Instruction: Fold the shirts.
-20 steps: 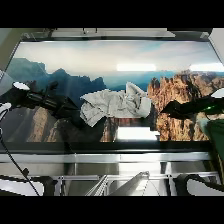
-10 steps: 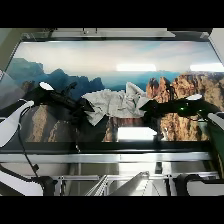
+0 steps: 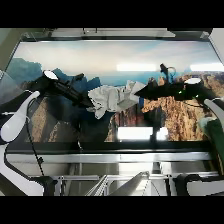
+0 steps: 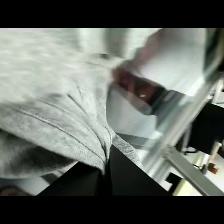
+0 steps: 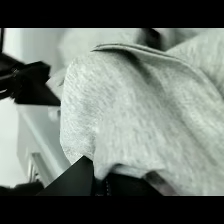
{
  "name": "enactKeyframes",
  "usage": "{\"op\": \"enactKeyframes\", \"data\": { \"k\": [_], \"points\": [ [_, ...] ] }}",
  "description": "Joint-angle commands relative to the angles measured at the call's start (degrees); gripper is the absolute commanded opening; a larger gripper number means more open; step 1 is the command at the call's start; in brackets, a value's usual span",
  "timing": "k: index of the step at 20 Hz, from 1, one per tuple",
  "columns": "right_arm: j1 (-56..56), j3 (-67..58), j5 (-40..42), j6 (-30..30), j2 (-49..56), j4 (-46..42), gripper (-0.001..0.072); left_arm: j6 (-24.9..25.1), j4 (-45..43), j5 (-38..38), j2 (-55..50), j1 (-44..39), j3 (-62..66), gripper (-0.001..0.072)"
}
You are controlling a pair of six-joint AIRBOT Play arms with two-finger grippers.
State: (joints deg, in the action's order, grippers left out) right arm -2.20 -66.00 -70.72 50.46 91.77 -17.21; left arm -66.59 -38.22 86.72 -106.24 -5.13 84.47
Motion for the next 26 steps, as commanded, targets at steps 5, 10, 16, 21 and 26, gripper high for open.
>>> {"op": "enactKeyframes", "data": {
  "k": [5,10,16,21,26],
  "points": [
    [-3.06,-2.27,-3.06,-3.23,-39.1,4.02,0.0017,9.81,52.28,16.22,25.2,5.75,1.77,0.0011],
    [-3.08,-2.25,26.97,-11.04,-67.25,-4.83,0.0016,17.05,62.69,0.33,50.21,21.51,1.75,0.0016],
    [-2.95,-2.21,25.62,2.36,-46.86,-5.53,0.0016,5.27,20.39,-22.01,51.52,20.24,1.68,0.0027],
    [0.37,-2.21,11.43,6.8,-16.68,-4.42,0.0202,0.44,4.85,-14.73,26.21,6.73,1.7,0.0037],
    [-0.39,-2.21,4.79,7.02,1.66,-0.96,0.0693,-2.91,4.87,-6.43,5.27,5.31,1.75,0.0699]
  ]
}}
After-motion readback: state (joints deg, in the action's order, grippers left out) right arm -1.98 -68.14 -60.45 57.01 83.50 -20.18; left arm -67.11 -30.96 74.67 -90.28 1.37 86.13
